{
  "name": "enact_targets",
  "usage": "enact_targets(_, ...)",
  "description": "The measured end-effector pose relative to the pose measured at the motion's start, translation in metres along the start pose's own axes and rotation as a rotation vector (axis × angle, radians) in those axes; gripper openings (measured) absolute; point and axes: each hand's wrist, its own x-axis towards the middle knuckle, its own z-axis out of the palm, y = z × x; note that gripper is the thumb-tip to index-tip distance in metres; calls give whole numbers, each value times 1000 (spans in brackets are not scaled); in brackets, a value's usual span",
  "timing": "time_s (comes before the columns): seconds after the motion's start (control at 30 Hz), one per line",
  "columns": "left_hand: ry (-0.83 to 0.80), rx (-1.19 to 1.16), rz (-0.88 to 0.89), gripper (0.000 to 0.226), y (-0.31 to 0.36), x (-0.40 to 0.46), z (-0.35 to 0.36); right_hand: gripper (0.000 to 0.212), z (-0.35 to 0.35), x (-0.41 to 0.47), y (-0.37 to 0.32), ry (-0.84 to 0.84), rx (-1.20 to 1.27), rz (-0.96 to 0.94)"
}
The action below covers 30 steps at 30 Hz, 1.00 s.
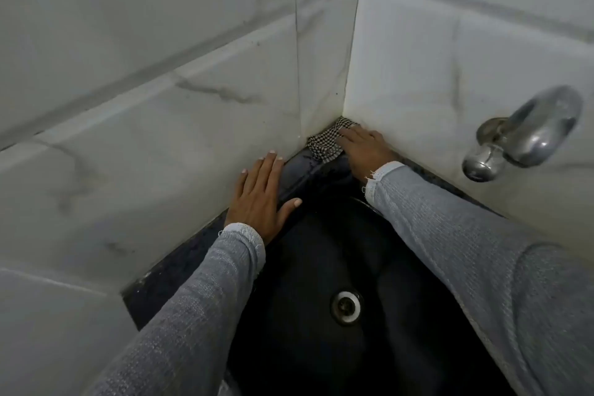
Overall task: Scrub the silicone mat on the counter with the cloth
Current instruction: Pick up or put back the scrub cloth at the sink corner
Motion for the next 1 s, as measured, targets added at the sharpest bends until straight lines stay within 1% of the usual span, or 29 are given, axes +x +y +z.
enact_targets(0.03, -12, -9, -3, 82, 0, 4, 1, 57, 4, 7, 1, -36, -29, -14)
enact_targets(0.13, 25, 17, 7, 82, -3, 14, 12, 53, 13, 21, 3, -109, -50, -35)
enact_targets(0.2, 34, 20, 16, 82, -3, 17, 18, 51, 17, 29, 4, -106, -44, -55)
enact_targets(0.4, 26, 25, 7, 82, -5, 21, 29, 40, 22, 43, 10, -8, -33, -112)
enact_targets(0.5, 10, 11, 3, 82, -5, 22, 34, 38, 31, 45, 11, 64, -36, -115)
enact_targets(0.63, -12, 38, -3, 81, -6, 21, 38, 35, 39, 48, 8, 135, -146, -118)
enact_targets(0.77, -1, 15, -1, 80, -7, 19, 35, 29, 39, 47, 5, 214, -207, -160)
enact_targets(0.87, 14, 5, -10, 81, -9, 14, 32, 32, 33, 40, 8, 252, -161, -175)
enact_targets(1.0, 12, -25, -29, 82, -4, 5, 26, 44, 15, 20, 7, 317, 31, -108)
